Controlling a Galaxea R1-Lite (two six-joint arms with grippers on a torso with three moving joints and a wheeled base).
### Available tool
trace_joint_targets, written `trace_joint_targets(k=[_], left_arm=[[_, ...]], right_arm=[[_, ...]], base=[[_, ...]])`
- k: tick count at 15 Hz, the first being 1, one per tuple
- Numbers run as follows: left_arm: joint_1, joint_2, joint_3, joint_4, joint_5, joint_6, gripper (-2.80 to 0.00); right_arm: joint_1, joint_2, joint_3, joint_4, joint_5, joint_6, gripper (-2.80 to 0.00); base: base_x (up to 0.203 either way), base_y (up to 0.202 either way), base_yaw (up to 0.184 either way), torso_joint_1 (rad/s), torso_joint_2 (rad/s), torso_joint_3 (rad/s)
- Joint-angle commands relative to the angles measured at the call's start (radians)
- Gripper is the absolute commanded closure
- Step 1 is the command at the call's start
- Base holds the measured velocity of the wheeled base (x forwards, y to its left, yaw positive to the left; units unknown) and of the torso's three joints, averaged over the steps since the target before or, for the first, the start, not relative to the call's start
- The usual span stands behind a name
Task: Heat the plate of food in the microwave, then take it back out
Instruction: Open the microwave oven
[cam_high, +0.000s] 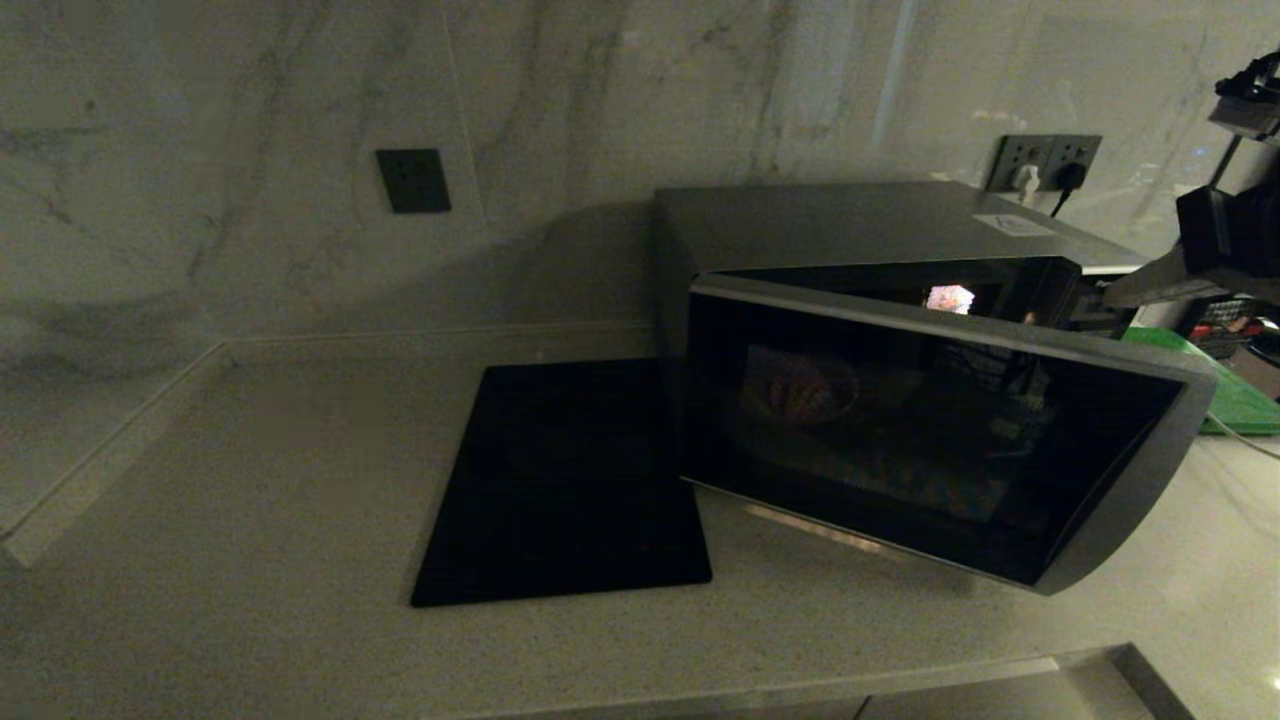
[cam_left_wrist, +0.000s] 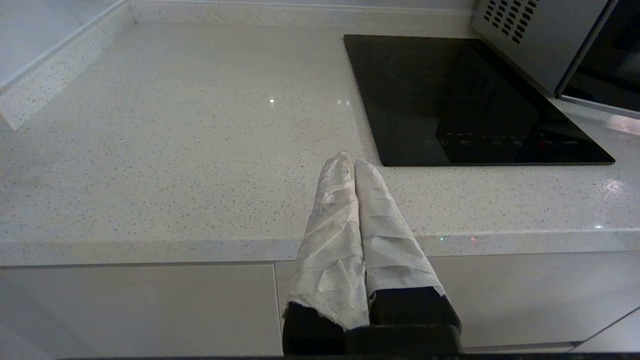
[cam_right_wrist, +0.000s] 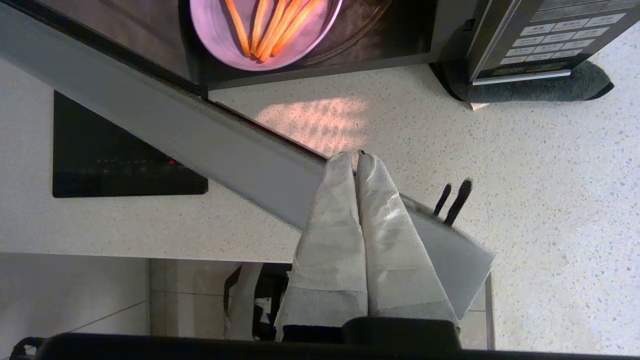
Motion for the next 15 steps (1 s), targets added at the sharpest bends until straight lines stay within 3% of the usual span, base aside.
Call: trace_joint_targets(k=[1, 11, 15], left_arm=[[0.0, 0.0, 0.0, 0.0, 0.0, -0.001, 0.0], [0.0, 0.0, 0.0, 0.0, 0.002, -0.001, 0.0], [0.0, 0.0, 0.0, 0.0, 0.002, -0.001, 0.0]], right_arm=[[0.0, 0.005, 0.002, 0.022, 0.0, 0.001, 0.0], [-0.005, 0.086, 0.002, 0.029, -0.003, 0.036, 0.0], [-0.003, 0.082, 0.002, 0.107, 0.027, 0.036, 0.0]], base=[[0.0, 0.0, 0.0, 0.0, 0.0, 0.0], [0.0, 0.0, 0.0, 0.0, 0.0, 0.0], [0.0, 0.0, 0.0, 0.0, 0.0, 0.0]])
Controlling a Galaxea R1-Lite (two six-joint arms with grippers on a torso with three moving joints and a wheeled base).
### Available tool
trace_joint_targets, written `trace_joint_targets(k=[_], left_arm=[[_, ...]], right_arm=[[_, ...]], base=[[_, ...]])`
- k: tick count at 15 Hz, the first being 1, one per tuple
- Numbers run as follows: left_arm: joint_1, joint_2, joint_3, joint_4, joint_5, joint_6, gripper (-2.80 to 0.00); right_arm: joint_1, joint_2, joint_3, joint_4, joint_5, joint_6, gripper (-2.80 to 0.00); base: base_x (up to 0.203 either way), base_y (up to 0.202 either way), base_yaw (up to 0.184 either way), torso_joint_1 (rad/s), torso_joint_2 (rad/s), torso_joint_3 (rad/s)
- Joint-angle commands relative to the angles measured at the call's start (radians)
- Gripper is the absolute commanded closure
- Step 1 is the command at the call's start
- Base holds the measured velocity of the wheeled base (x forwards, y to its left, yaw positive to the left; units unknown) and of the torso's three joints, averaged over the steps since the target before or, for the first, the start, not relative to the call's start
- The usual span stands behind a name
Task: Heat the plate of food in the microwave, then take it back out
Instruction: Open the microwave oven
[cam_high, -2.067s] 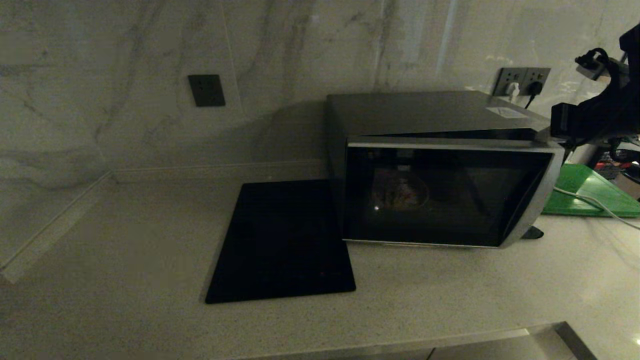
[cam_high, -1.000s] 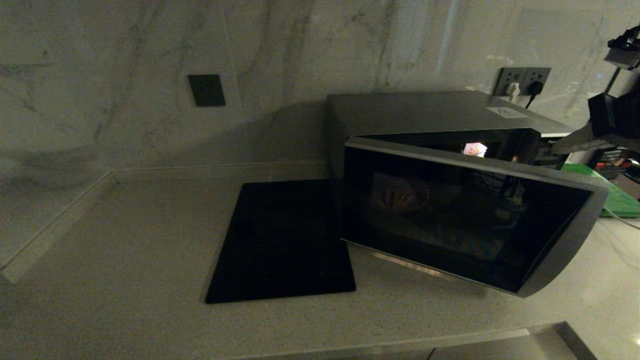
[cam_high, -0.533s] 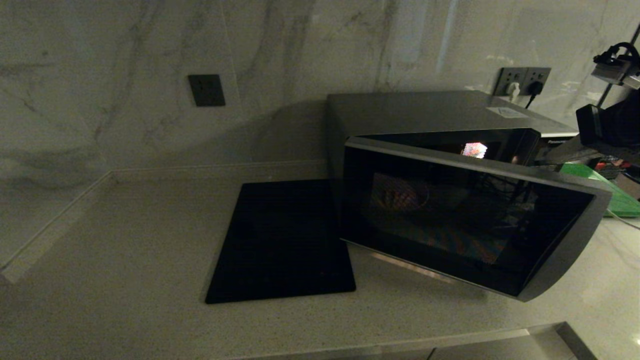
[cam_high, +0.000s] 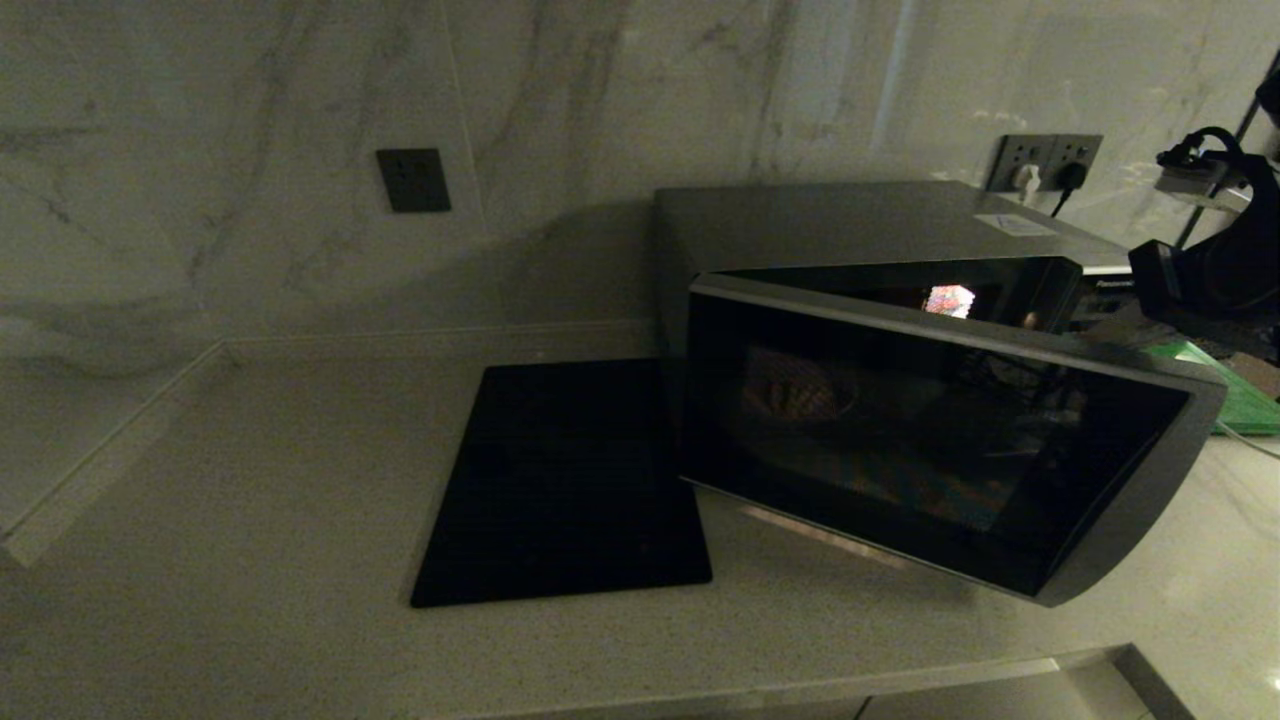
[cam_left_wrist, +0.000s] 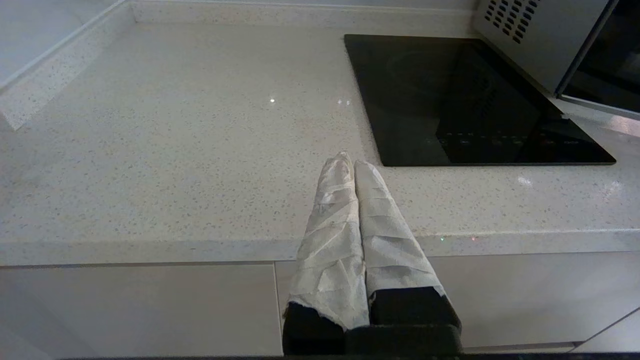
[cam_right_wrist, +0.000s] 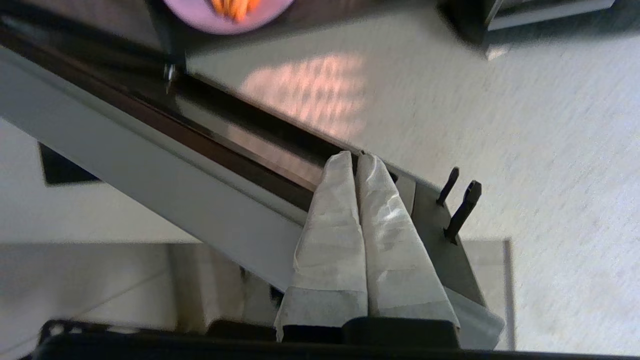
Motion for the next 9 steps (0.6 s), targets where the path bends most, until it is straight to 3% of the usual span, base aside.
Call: trace_joint_targets(k=[1, 5, 9], left_arm=[[0.0, 0.0, 0.0, 0.0, 0.0, -0.001, 0.0], [0.0, 0.0, 0.0, 0.0, 0.001, -0.001, 0.0], [0.0, 0.0, 0.0, 0.0, 0.0, -0.001, 0.0]], right_arm=[[0.001, -0.01, -0.001, 0.043, 0.043, -0.001, 0.0], [0.004, -0.038, -0.001, 0.114, 0.129, -0.001, 0.0], [0.011, -0.067, -0.001, 0.22, 0.271, -0.048, 0.0]], base=[[0.0, 0.0, 0.0, 0.0, 0.0, 0.0], [0.0, 0.0, 0.0, 0.0, 0.0, 0.0], [0.0, 0.0, 0.0, 0.0, 0.0, 0.0]])
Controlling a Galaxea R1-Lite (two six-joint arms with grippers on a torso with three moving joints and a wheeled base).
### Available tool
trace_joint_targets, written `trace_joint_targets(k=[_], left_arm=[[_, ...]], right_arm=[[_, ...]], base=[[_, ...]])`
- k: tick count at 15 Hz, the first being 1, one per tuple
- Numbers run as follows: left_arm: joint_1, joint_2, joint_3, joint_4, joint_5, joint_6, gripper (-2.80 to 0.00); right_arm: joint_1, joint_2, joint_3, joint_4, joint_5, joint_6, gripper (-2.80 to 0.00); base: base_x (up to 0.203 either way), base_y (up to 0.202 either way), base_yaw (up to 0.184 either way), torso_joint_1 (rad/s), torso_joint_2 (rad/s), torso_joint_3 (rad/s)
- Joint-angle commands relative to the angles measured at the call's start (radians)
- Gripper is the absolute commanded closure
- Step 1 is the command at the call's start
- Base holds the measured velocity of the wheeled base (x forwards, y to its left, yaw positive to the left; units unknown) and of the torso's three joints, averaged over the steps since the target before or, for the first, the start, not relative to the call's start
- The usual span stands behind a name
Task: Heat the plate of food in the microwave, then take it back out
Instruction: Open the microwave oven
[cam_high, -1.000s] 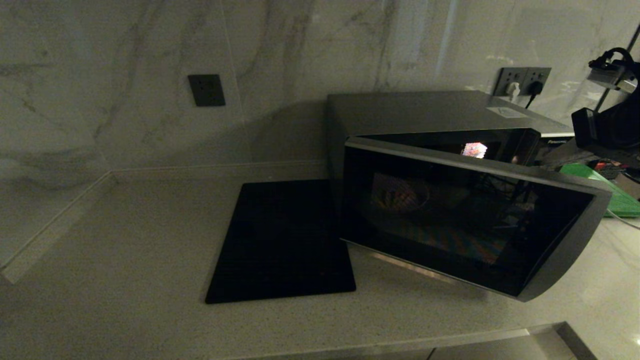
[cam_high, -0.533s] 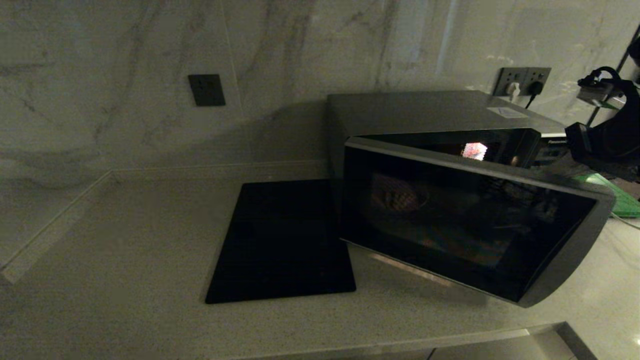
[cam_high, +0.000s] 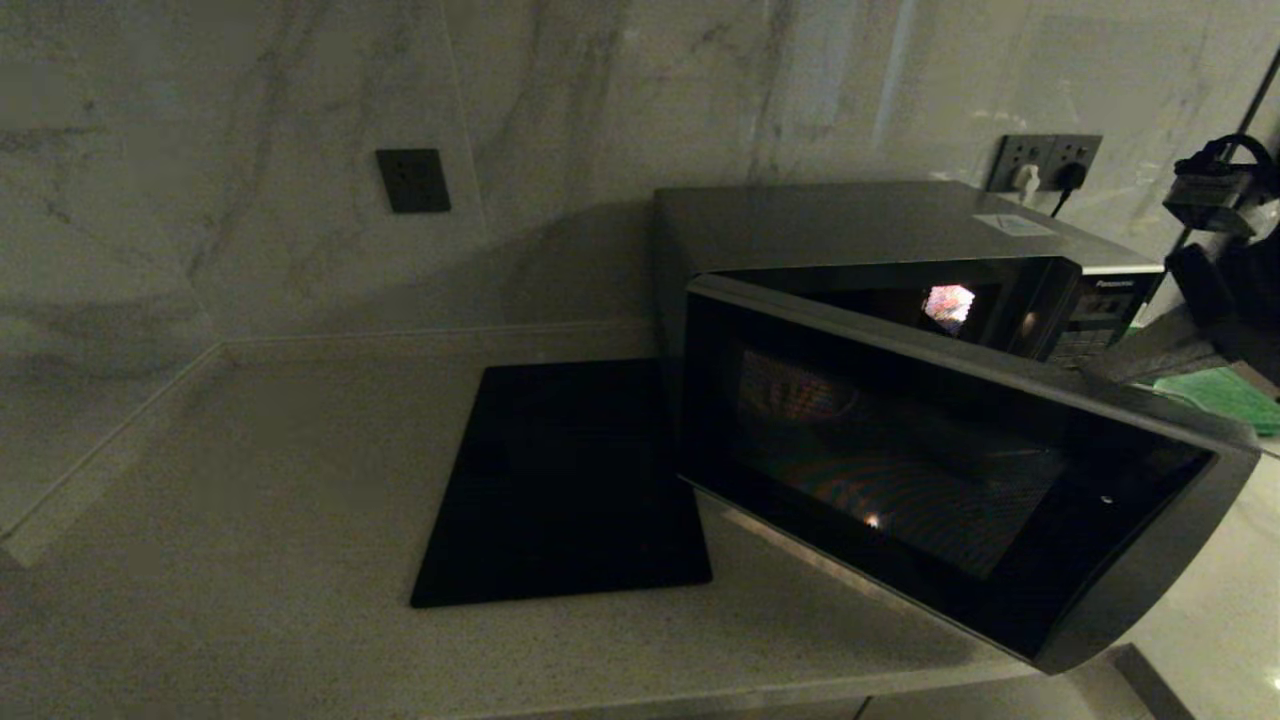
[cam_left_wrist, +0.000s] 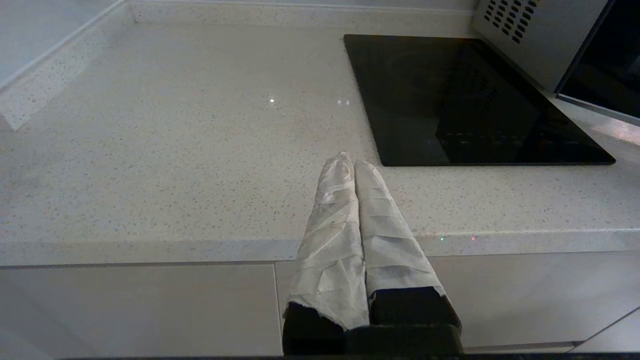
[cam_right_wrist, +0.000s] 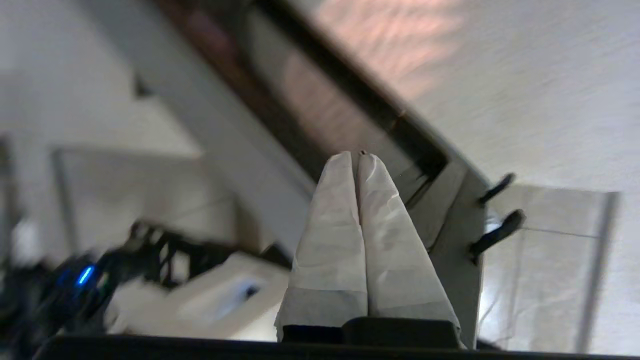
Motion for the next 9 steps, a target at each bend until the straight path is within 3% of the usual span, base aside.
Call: trace_joint_targets(k=[1, 4, 6, 9], left_arm=[[0.0, 0.0, 0.0, 0.0, 0.0, -0.001, 0.0], [0.0, 0.0, 0.0, 0.0, 0.0, -0.001, 0.0], [0.0, 0.0, 0.0, 0.0, 0.002, -0.001, 0.0], [0.0, 0.0, 0.0, 0.0, 0.002, -0.001, 0.0]], right_arm=[[0.005, -0.022, 0.0, 0.093, 0.066, -0.06, 0.0], [0.006, -0.041, 0.0, 0.249, 0.177, -0.262, 0.0], [0.006, -0.047, 0.0, 0.252, 0.219, -0.435, 0.0], [0.004, -0.043, 0.001, 0.253, 0.229, -0.462, 0.0]], base=[[0.0, 0.0, 0.0, 0.0, 0.0, 0.0], [0.0, 0.0, 0.0, 0.0, 0.0, 0.0], [0.0, 0.0, 0.0, 0.0, 0.0, 0.0], [0.0, 0.0, 0.0, 0.0, 0.0, 0.0]])
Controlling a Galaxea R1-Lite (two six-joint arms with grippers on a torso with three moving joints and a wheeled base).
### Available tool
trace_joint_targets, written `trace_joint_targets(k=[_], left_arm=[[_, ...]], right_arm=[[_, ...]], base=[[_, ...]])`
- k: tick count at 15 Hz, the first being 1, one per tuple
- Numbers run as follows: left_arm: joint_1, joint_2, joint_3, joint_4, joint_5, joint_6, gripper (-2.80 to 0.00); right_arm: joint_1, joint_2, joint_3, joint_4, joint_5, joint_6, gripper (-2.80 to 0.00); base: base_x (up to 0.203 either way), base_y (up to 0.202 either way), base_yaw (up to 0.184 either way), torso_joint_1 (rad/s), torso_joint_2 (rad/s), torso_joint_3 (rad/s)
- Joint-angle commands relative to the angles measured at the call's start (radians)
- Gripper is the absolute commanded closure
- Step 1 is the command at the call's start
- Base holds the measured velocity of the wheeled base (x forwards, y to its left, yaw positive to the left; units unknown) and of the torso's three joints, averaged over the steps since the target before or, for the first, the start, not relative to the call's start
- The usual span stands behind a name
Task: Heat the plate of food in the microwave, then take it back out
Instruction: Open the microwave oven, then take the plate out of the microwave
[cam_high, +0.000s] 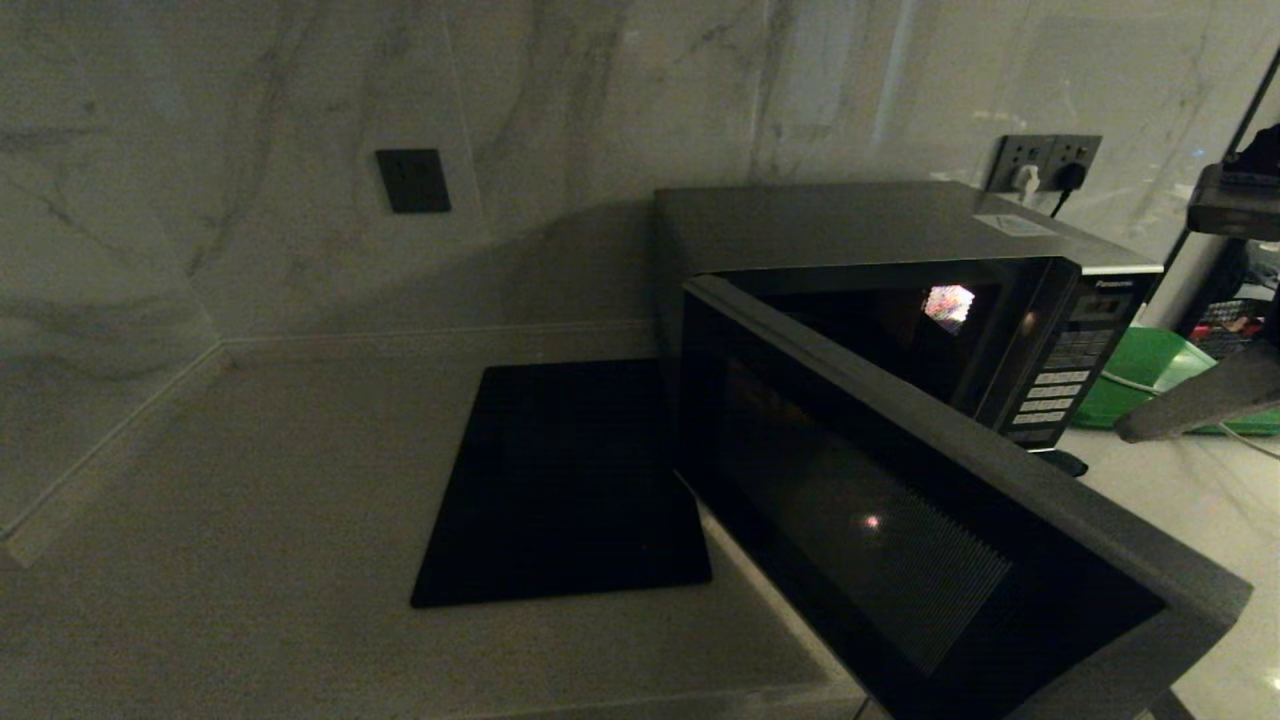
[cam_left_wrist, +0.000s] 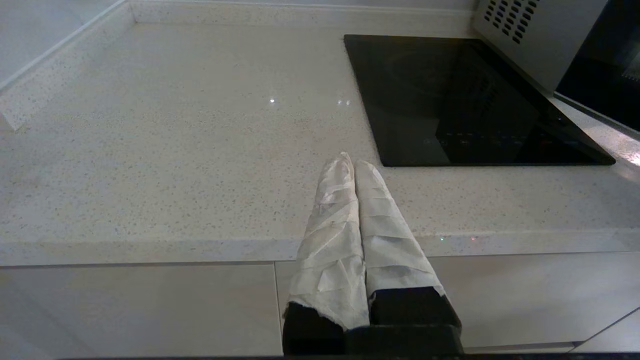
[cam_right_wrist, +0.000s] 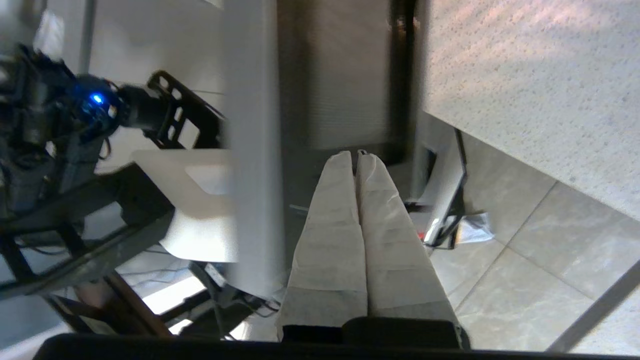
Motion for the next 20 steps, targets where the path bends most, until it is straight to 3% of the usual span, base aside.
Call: trace_joint_targets(k=[1, 3, 4, 5, 7, 9, 11, 12, 14, 17, 20], left_arm=[[0.0, 0.0, 0.0, 0.0, 0.0, -0.001, 0.0], [0.0, 0.0, 0.0, 0.0, 0.002, -0.001, 0.0], [0.0, 0.0, 0.0, 0.0, 0.002, -0.001, 0.0], [0.0, 0.0, 0.0, 0.0, 0.0, -0.001, 0.0], [0.0, 0.0, 0.0, 0.0, 0.0, -0.001, 0.0], [0.0, 0.0, 0.0, 0.0, 0.0, -0.001, 0.0], [0.0, 0.0, 0.0, 0.0, 0.002, -0.001, 0.0], [0.0, 0.0, 0.0, 0.0, 0.0, -0.001, 0.0], [0.0, 0.0, 0.0, 0.0, 0.002, -0.001, 0.0], [0.0, 0.0, 0.0, 0.0, 0.0, -0.001, 0.0], [0.0, 0.0, 0.0, 0.0, 0.002, -0.001, 0.0]], right_arm=[[-0.001, 0.001, 0.001, 0.009, 0.006, -0.003, 0.0], [-0.001, 0.008, 0.001, 0.009, 0.01, 0.02, 0.0], [-0.001, 0.009, 0.001, 0.009, 0.018, 0.073, 0.0], [-0.001, 0.01, 0.001, 0.006, 0.025, 0.171, 0.0], [0.0, 0.019, 0.002, -0.171, 0.012, 0.489, 0.0], [0.009, 0.037, 0.016, -0.452, -0.126, 0.83, 0.0], [0.069, 0.079, 0.034, -0.556, -0.363, 1.017, 0.0], [0.104, 0.095, 0.047, -0.565, -0.407, 1.086, 0.0], [0.156, 0.098, 0.103, -0.575, -0.436, 1.155, 0.0], [0.187, 0.057, 0.276, -0.663, -0.448, 1.164, 0.0], [0.2, 0.005, 0.526, -0.963, -0.5, 1.163, 0.0]], base=[[0.0, 0.0, 0.0, 0.0, 0.0, 0.0], [0.0, 0.0, 0.0, 0.0, 0.0, 0.0], [0.0, 0.0, 0.0, 0.0, 0.0, 0.0], [0.0, 0.0, 0.0, 0.0, 0.0, 0.0], [0.0, 0.0, 0.0, 0.0, 0.0, 0.0], [0.0, 0.0, 0.0, 0.0, 0.0, 0.0], [0.0, 0.0, 0.0, 0.0, 0.0, 0.0], [0.0, 0.0, 0.0, 0.0, 0.0, 0.0], [0.0, 0.0, 0.0, 0.0, 0.0, 0.0], [0.0, 0.0, 0.0, 0.0, 0.0, 0.0], [0.0, 0.0, 0.0, 0.0, 0.0, 0.0]])
